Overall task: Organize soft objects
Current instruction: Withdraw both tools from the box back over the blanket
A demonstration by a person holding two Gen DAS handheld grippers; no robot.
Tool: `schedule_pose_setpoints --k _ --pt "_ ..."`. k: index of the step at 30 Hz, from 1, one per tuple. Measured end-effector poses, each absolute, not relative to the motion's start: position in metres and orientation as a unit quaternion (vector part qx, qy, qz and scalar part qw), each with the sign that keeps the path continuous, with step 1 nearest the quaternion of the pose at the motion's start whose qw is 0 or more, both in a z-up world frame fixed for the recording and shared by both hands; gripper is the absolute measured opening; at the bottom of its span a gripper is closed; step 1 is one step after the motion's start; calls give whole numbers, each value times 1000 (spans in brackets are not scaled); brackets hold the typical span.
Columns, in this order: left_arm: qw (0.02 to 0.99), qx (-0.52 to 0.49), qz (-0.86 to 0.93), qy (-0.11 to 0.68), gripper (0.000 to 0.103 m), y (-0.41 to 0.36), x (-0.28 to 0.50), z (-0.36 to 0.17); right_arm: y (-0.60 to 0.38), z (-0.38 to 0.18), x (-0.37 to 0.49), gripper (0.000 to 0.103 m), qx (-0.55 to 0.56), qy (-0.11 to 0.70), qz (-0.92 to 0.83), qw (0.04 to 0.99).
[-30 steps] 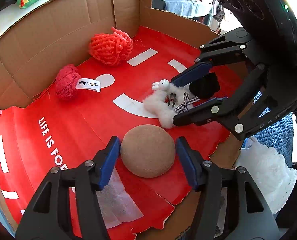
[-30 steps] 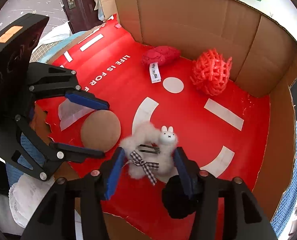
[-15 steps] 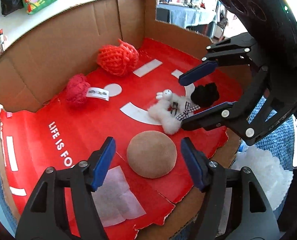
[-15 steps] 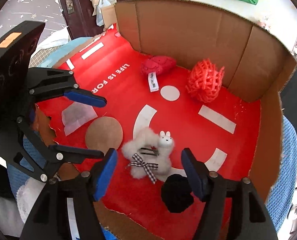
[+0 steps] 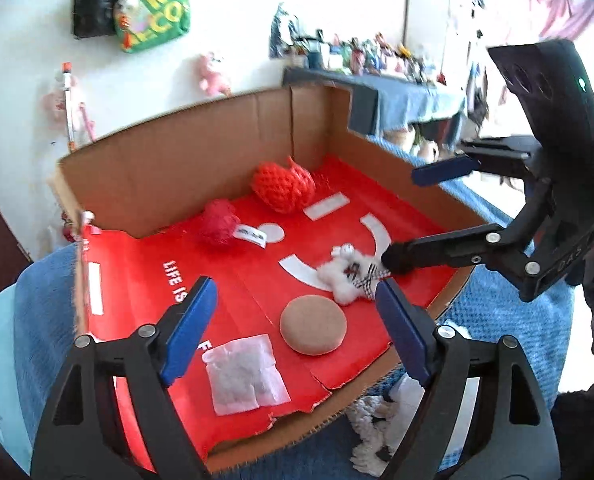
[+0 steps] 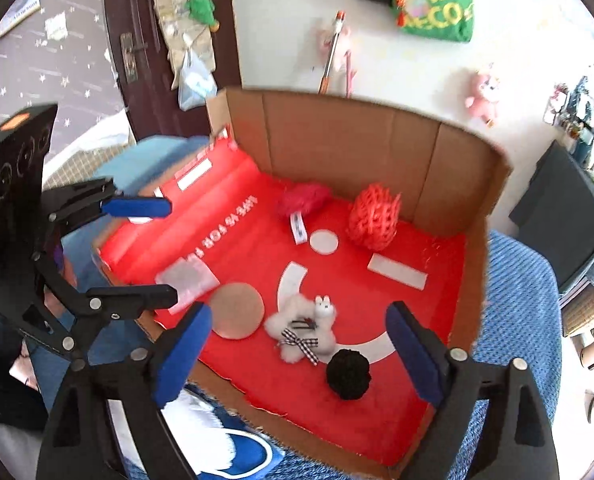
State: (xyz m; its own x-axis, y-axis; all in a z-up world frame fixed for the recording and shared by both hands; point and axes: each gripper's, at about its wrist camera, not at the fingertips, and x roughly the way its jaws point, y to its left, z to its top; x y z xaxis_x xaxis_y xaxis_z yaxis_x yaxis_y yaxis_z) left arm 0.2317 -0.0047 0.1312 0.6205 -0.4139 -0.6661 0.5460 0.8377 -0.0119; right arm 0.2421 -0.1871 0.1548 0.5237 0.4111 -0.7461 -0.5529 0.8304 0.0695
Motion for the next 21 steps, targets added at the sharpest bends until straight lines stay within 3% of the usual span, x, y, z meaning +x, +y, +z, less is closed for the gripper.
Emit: schedule_pose_setpoints --k 4,7,9,21 --pt "912 79 -243 320 83 3 215 146 -191 175 220 96 -90 367 253 890" --pt "928 72 -218 293 93 6 198 158 -191 186 203 98 -87 343 240 904" --pt "937 67 -206 276 94 9 186 164 -192 192 192 103 -79 330 233 911" --pt "961 30 -152 230 98 13 124 166 -204 188 123 103 -56 264 145 952"
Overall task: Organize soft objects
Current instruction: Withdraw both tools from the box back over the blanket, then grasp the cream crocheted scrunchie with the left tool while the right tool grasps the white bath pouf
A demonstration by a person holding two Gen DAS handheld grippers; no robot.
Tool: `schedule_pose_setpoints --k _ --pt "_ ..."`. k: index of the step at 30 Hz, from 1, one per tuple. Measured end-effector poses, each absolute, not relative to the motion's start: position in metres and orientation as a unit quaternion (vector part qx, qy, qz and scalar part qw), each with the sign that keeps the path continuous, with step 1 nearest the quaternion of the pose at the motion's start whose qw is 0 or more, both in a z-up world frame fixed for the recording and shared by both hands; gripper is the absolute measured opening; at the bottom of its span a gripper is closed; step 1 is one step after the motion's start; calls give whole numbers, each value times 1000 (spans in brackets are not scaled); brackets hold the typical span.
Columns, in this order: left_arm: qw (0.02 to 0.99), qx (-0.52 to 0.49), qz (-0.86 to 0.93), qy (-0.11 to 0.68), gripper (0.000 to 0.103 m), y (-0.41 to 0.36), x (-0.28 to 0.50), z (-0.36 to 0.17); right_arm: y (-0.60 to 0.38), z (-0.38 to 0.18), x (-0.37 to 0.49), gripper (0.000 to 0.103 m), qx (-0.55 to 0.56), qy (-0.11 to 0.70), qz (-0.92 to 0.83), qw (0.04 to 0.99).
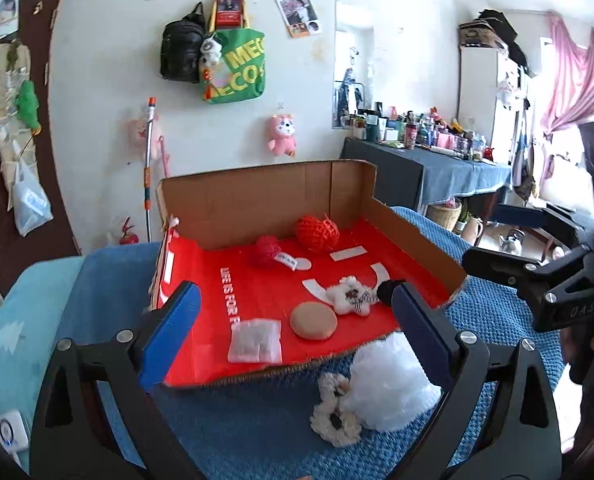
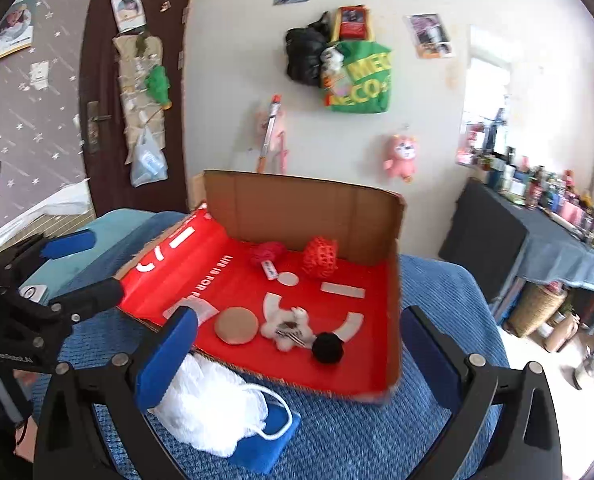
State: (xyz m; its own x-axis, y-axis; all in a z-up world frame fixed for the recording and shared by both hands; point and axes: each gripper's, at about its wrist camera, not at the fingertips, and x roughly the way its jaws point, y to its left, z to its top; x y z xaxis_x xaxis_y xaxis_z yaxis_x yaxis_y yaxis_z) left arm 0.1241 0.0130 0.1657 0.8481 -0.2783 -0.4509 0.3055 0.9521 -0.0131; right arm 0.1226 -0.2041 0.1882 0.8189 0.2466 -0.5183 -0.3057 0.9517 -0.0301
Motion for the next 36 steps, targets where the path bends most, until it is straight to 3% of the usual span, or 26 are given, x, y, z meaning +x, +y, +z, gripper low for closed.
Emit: schedule_pose_setpoints --k 13,29,36 --pt "973 0 -89 215 99 14 76 123 -217 134 67 103 -4 248 87 965" --pt "954 -9 -87 286 99 12 76 67 -217 86 61 103 5 293 76 953" --pt "930 -12 -153 333 98 16 90 62 -222 81 82 103 82 337 180 920"
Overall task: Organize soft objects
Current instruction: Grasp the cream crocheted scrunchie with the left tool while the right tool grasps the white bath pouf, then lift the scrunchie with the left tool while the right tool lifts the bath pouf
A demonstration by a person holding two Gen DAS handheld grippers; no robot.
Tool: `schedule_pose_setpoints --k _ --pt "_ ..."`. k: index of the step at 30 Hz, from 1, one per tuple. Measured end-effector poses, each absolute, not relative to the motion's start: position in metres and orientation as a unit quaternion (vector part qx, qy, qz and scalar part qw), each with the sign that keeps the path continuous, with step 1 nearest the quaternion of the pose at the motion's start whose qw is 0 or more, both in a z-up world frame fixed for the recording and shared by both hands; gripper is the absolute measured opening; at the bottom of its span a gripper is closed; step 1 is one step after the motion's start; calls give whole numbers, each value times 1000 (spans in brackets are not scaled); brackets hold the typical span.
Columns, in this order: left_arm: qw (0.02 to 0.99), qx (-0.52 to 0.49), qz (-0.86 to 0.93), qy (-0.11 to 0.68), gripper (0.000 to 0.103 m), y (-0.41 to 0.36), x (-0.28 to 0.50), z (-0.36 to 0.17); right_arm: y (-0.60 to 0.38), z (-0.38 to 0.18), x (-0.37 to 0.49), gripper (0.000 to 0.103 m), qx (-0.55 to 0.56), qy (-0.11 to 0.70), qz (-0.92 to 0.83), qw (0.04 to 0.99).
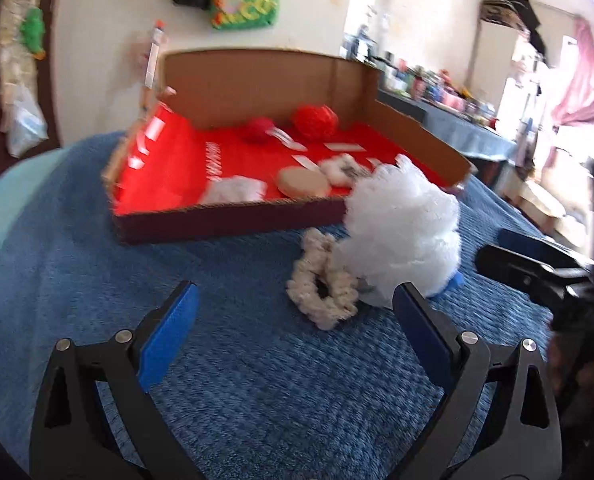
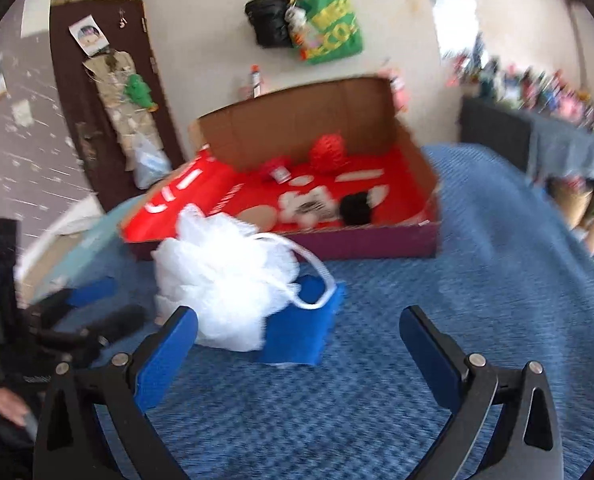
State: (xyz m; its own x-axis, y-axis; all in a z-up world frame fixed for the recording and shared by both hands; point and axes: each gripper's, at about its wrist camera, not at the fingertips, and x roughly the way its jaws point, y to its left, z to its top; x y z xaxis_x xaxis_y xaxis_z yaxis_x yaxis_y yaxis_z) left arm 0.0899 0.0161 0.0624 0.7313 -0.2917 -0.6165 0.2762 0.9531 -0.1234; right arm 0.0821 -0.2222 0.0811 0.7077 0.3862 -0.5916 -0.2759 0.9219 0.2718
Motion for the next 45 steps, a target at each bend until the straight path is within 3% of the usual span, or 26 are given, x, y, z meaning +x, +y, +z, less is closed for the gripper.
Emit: schedule_pose_setpoints --k 4,6,10,11,13,14,15,18,26,37,41,43,44,45 --pt "920 20 -175 351 94 12 98 63 -214 80 97 103 88 357 213 905" --pt "916 42 -185 355 81 7 103 63 -208 81 104 103 87 362 229 899" --pt "896 57 -219 382 73 -2 118 56 -197 78 123 103 93 378 260 883" --pt "893 58 -226 385 67 -4 120 54 -194 75 128 103 97 387 268 877" --pt "882 55 -248 396 46 -8 126 50 -189 67 139 90 109 408 283 861" --pt "877 49 -261 400 37 -9 128 48 -190 65 141 67 126 409 296 854" --pt "872 46 -268 407 34 -10 130 46 -192 62 142 55 148 413 316 841" --pt "871 37 -271 408 28 -9 130 46 -194 68 136 49 152 397 328 844" --pt "892 34 -267 362 24 2 115 76 -216 109 104 46 151 330 309 879" --pt "889 38 -263 373 23 11 105 63 -237 109 88 47 115 333 244 903" --pt "883 37 -264 385 26 13 101 49 -242 91 83 52 87 359 213 904" --pt "884 38 -264 384 41 12 99 49 -245 84 82 59 86 367 207 903" --pt "883 35 -266 384 70 12 100 49 -246 83 81 64 86 367 204 904" --pt "884 33 -266 383 85 12 100 50 -248 83 80 73 84 366 199 905"
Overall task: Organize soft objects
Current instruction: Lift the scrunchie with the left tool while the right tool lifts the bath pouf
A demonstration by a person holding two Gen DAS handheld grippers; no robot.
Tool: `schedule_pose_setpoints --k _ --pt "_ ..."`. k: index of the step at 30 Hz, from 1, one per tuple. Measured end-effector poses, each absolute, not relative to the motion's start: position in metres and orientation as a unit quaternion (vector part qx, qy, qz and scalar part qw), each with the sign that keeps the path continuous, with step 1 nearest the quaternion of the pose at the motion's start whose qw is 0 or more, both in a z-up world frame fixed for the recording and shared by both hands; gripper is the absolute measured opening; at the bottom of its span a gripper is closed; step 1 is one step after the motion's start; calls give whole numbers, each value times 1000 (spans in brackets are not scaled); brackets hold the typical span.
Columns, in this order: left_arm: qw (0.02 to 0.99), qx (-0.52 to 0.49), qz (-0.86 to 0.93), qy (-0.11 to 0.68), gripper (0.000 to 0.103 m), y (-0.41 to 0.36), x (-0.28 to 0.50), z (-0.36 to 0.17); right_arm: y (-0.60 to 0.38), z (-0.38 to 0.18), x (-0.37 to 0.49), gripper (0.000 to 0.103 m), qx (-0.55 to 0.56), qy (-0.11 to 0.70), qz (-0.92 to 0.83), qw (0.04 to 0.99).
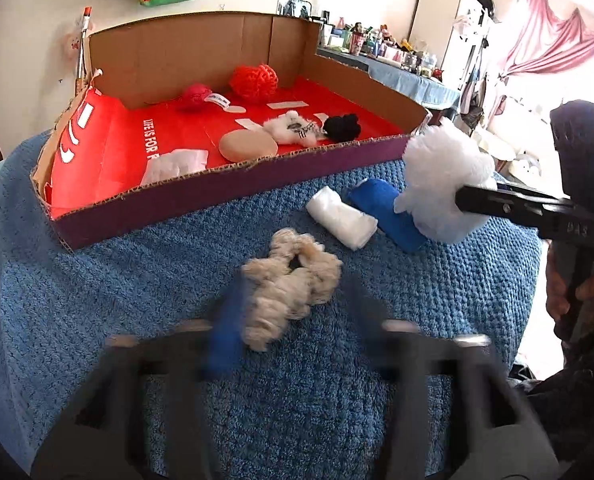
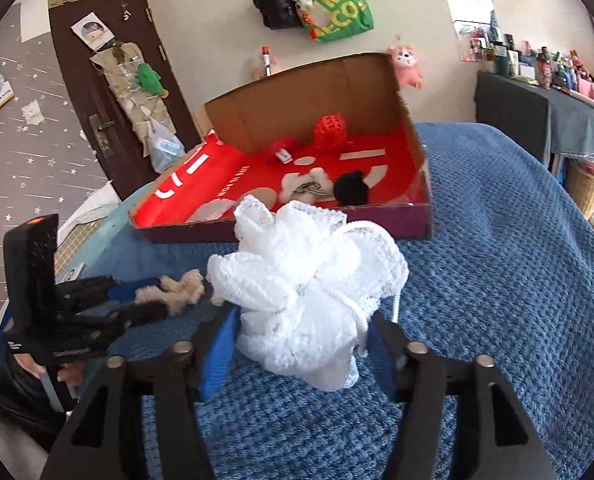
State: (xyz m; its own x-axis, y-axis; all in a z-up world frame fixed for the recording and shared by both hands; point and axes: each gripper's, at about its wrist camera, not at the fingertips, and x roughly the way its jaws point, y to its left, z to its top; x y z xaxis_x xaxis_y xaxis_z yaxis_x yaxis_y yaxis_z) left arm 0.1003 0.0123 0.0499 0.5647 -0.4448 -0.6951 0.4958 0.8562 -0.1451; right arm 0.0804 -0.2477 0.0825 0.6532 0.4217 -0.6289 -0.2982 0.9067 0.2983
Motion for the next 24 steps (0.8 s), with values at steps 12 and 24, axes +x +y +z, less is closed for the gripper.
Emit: schedule_pose_setpoints --k 12,24 --pt "889 70 -250 378 83 2 112 50 -239 82 74 97 10 347 158 925" --pt "881 89 -249 393 27 -12 118 44 -237 76 98 47 21 343 148 927"
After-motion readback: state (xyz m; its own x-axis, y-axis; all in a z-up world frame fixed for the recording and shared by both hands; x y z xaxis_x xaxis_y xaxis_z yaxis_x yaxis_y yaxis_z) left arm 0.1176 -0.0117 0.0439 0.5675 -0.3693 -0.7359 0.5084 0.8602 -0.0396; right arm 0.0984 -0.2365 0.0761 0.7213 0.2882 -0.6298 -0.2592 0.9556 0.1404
